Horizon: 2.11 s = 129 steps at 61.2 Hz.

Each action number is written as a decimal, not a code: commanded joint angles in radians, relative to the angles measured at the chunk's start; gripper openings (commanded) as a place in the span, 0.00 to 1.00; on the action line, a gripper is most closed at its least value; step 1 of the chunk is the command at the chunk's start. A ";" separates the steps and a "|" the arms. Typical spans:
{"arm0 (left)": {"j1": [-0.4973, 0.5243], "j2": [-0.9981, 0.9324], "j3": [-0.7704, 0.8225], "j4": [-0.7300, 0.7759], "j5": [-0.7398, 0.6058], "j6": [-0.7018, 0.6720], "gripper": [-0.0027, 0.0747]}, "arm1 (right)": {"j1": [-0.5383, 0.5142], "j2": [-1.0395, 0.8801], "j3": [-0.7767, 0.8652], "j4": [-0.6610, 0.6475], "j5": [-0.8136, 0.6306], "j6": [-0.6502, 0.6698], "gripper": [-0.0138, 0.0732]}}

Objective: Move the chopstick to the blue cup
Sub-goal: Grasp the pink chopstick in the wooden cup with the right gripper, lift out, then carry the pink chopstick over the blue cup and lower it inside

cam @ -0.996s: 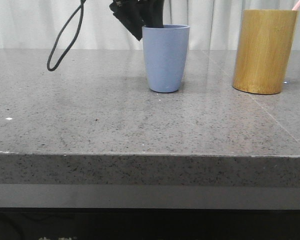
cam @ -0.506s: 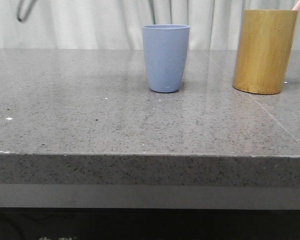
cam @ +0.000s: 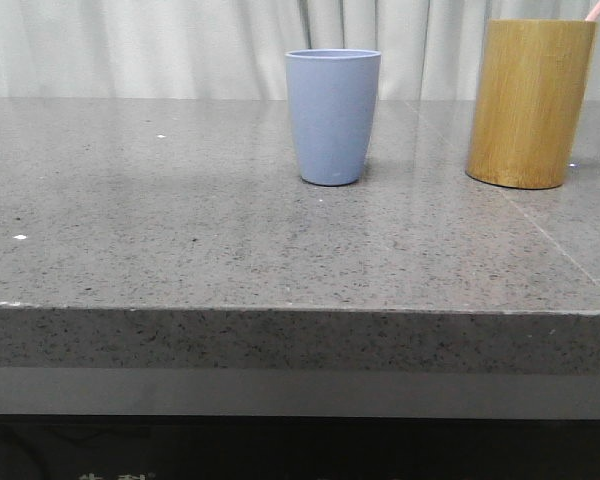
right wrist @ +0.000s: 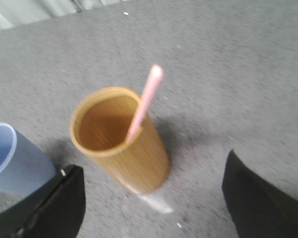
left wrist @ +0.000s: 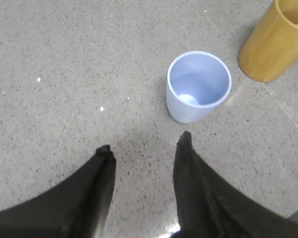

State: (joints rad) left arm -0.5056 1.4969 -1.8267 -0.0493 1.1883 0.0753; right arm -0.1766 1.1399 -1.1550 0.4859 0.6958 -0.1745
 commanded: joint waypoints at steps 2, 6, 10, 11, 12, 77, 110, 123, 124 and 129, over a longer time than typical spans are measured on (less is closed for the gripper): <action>0.003 -0.158 0.139 -0.011 -0.143 -0.007 0.42 | -0.005 0.059 -0.098 0.094 -0.032 -0.033 0.83; 0.003 -0.238 0.254 -0.017 -0.189 -0.007 0.42 | -0.005 0.115 -0.149 0.113 -0.015 -0.036 0.83; 0.003 -0.308 0.352 -0.032 -0.219 -0.007 0.42 | -0.005 0.170 -0.200 0.129 0.002 -0.040 0.83; 0.003 -0.321 0.369 -0.032 -0.221 -0.007 0.42 | -0.005 0.185 -0.209 0.130 0.006 -0.040 0.83; 0.003 -0.339 0.393 -0.032 -0.227 -0.007 0.42 | -0.005 0.195 -0.223 0.130 0.012 -0.040 0.83; 0.003 -0.442 0.524 -0.032 -0.254 -0.007 0.42 | -0.005 0.346 -0.448 0.175 0.200 -0.204 0.08; 0.003 -0.442 0.524 -0.032 -0.262 -0.007 0.42 | 0.179 0.290 -0.872 0.031 0.392 -0.204 0.08; 0.003 -0.442 0.524 -0.032 -0.262 -0.007 0.41 | 0.385 0.362 -0.872 -0.014 0.336 -0.204 0.08; 0.003 -0.442 0.524 -0.032 -0.262 -0.007 0.41 | 0.397 0.369 -0.872 -0.024 0.330 -0.204 0.08; 0.003 -0.442 0.524 -0.032 -0.263 -0.007 0.42 | 0.464 0.417 -0.872 -0.079 0.300 -0.204 0.08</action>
State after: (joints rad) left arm -0.5056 1.0725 -1.2772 -0.0679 0.9920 0.0753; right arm 0.2367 1.5491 -2.0007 0.4410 1.0952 -0.3673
